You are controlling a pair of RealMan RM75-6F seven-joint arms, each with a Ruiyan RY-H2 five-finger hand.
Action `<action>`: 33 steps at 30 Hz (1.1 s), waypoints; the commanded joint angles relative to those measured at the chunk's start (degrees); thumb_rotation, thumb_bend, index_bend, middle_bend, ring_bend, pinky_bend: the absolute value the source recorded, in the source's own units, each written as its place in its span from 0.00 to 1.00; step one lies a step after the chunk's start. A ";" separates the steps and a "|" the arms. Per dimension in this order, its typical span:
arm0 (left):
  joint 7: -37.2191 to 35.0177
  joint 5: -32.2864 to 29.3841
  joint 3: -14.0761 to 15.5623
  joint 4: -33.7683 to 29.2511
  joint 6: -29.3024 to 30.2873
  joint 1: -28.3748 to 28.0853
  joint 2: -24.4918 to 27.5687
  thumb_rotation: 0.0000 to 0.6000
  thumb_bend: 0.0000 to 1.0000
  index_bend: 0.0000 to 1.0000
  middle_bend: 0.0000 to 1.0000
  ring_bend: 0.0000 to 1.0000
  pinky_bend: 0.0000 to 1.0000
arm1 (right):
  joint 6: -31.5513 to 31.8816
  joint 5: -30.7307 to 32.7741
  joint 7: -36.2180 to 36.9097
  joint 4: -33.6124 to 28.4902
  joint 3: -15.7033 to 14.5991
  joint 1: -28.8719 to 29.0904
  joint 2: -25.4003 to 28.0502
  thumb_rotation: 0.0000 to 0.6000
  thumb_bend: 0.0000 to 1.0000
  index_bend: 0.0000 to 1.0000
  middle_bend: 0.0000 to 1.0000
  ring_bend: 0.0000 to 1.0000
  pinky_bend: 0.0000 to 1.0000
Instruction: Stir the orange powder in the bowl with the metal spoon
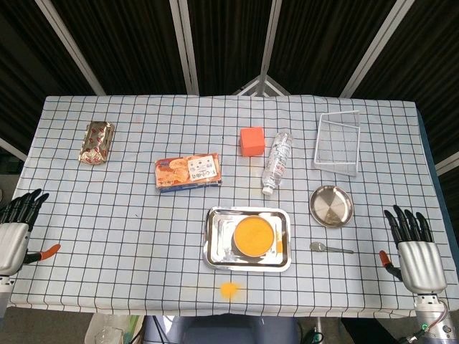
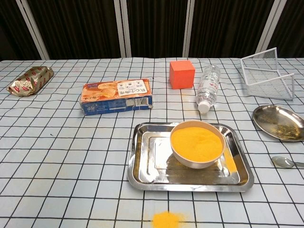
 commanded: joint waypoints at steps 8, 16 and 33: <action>-0.14 0.67 -0.12 0.81 0.66 -0.01 -0.30 1.00 0.02 0.00 0.00 0.00 0.00 | 0.01 -1.32 -0.90 -0.91 -0.93 -0.09 -0.61 1.00 0.38 0.11 0.00 0.00 0.00; -0.36 0.53 -0.31 0.88 0.58 -0.16 -0.40 1.00 0.02 0.00 0.00 0.00 0.00 | -5.55 1.89 -3.45 -4.96 -1.41 1.52 -2.84 1.00 0.38 0.37 0.02 0.00 0.00; -0.08 0.61 -0.83 1.48 1.30 -0.25 -0.76 1.00 0.02 0.00 0.00 0.00 0.00 | -10.89 10.90 -13.52 0.63 1.44 4.51 -13.51 1.00 0.38 0.46 0.07 0.00 0.00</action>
